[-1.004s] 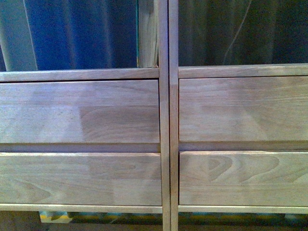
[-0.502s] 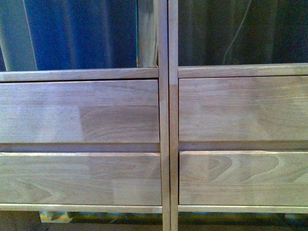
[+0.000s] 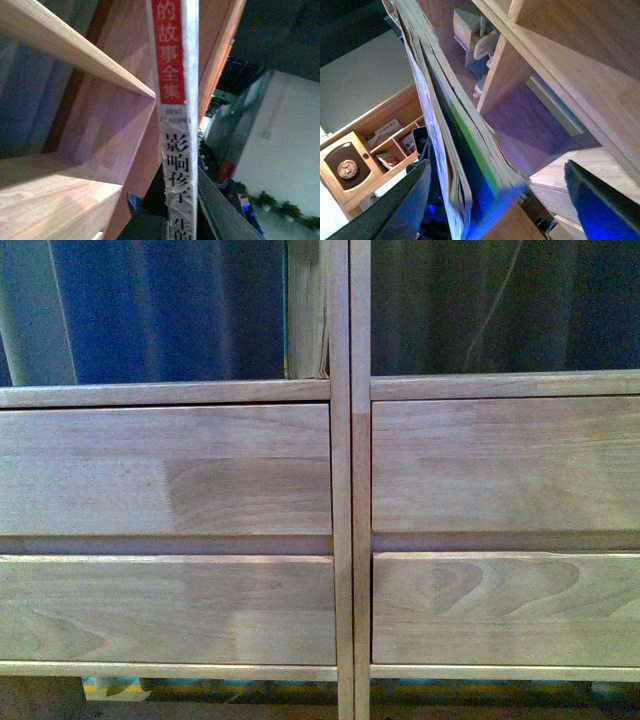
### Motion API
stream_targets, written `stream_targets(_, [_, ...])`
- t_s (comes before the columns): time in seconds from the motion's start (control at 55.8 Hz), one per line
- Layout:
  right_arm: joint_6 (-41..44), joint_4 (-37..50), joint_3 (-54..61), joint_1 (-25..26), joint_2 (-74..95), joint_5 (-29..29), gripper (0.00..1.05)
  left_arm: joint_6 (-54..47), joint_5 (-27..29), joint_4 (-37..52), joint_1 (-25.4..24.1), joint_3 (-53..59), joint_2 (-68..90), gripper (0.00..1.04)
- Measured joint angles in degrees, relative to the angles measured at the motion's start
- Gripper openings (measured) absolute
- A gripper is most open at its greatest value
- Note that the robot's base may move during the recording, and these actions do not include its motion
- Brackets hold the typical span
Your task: Organize books on shelf
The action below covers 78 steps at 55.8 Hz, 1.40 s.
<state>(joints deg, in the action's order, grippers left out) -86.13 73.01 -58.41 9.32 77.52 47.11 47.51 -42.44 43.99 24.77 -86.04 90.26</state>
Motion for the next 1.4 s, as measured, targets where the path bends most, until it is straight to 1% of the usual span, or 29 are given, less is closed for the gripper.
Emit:
stream_targets(0.054, [0.0,0.0,0.0,0.0,0.0,0.0,0.98,-2.7,1.7,-3.5,-1.2,0.5,-2.1,0.07])
stream_targets(0.072, [0.0,0.0,0.0,0.0,0.0,0.0,0.99,-3.5,2.4,-4.9,-1.6,0.8,-3.0,0.07])
stream_targets(0.161, [0.0,0.0,0.0,0.0,0.0,0.0,0.97,-9.3,4.8,-10.0,-3.4,1.9,-5.9,0.07])
stream_targets(0.215, [0.0,0.0,0.0,0.0,0.0,0.0,0.98,-13.7,7.2,-14.5,-4.1,2.4,-7.3,0.07])
stream_targets(0.269, [0.0,0.0,0.0,0.0,0.0,0.0,0.98,-20.8,10.7,-20.0,-4.8,3.6,-8.6,0.07])
stream_targets(0.287, [0.0,0.0,0.0,0.0,0.0,0.0,0.98,-25.2,12.5,-22.5,-5.0,4.3,-9.0,0.07])
stream_targets(0.305, [0.0,0.0,0.0,0.0,0.0,0.0,0.98,-27.1,13.5,-23.6,-5.1,5.0,-9.2,0.07])
stream_targets(0.341, [0.0,0.0,0.0,0.0,0.0,0.0,0.98,-34.2,16.3,-25.3,-5.4,7.0,-9.6,0.07])
stream_targets(0.412, [0.0,0.0,0.0,0.0,0.0,0.0,0.98,-41.6,19.0,-25.8,-5.9,9.4,-9.6,0.07])
stream_targets(0.502, [0.0,0.0,0.0,0.0,0.0,0.0,0.98,-50.5,23.3,-24.4,-6.9,11.1,-9.2,0.07])
stream_targets(0.646, [0.0,0.0,0.0,0.0,0.0,0.0,0.98,-58.6,29.5,-21.2,-9.2,9.4,-7.4,0.07])
stream_targets(0.825, [0.0,0.0,0.0,0.0,0.0,0.0,0.98,-61.7,33.0,-21.2,-12.7,3.6,-1.7,0.07])
stream_targets(0.986, [0.0,0.0,0.0,0.0,0.0,0.0,0.98,-62.1,34.6,-22.0,-14.7,-1.4,4.4,0.07])
stream_targets(1.255, [0.0,0.0,0.0,0.0,0.0,0.0,0.98,-62.6,36.7,-23.3,-15.2,-13.9,16.5,0.07])
stream_targets(1.399, [0.0,0.0,0.0,0.0,0.0,0.0,0.98,-62.8,37.2,-24.1,-14.7,-17.5,20.8,0.07])
